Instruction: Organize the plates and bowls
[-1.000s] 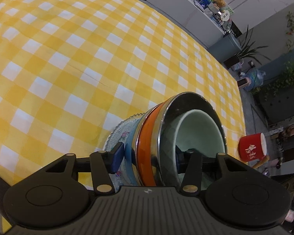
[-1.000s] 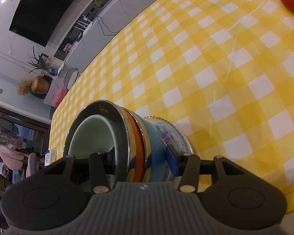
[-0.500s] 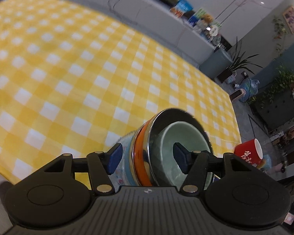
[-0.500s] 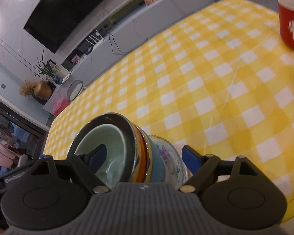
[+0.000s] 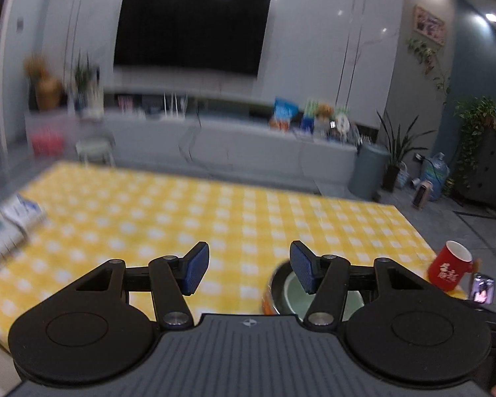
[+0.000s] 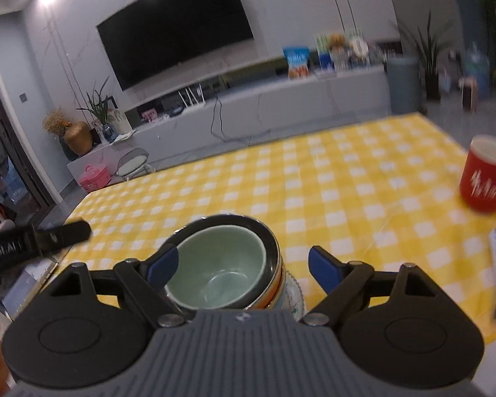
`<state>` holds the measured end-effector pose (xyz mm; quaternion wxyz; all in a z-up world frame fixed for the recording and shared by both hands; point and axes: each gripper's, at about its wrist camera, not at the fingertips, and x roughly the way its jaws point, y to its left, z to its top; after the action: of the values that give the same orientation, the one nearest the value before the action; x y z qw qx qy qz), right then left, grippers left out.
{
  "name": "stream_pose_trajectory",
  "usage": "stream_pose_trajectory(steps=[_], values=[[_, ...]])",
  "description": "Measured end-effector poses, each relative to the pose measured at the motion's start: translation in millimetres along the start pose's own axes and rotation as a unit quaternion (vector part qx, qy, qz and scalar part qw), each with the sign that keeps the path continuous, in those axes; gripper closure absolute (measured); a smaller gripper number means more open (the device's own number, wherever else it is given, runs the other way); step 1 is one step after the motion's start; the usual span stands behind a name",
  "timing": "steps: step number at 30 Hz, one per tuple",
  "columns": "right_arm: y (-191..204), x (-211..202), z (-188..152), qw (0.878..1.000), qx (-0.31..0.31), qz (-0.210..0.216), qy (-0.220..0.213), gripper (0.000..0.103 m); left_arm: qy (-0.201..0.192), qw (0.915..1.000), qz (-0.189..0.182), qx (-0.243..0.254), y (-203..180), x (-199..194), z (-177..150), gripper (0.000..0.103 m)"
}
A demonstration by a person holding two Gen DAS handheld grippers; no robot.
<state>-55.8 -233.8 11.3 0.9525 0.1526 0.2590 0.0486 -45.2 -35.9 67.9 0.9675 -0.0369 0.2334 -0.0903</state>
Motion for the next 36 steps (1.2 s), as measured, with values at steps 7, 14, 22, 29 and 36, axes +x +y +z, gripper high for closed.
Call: stream_pose_trajectory(steps=[7,14,22,29,36], values=[[16.4,-36.4,-19.2,0.997,-0.056,-0.022,-0.054,0.014,-0.042,0.9963,0.034,0.067,-17.1,-25.9,-14.3,0.037],[33.9,-56.7,-51.9,0.988,-0.120,-0.055,-0.076,0.014,-0.016,0.9914,0.054,0.118,-27.6,-30.0,-37.6,0.036],[32.6,-44.4,-71.9,0.991,-0.115,-0.062,-0.030,0.014,0.079,0.9909,0.028,0.106,-23.7,-6.3,-49.8,0.035],[27.3,-27.5,-82.3,0.992,-0.107,-0.069,-0.008,0.013,0.135,0.9854,0.029,0.100,-14.6,13.4,-67.8,0.033],[18.9,-12.8,-88.8,0.994,-0.086,-0.069,0.023,0.013,0.156,0.9806,0.028,0.115,-14.6,17.1,-81.7,0.033]])
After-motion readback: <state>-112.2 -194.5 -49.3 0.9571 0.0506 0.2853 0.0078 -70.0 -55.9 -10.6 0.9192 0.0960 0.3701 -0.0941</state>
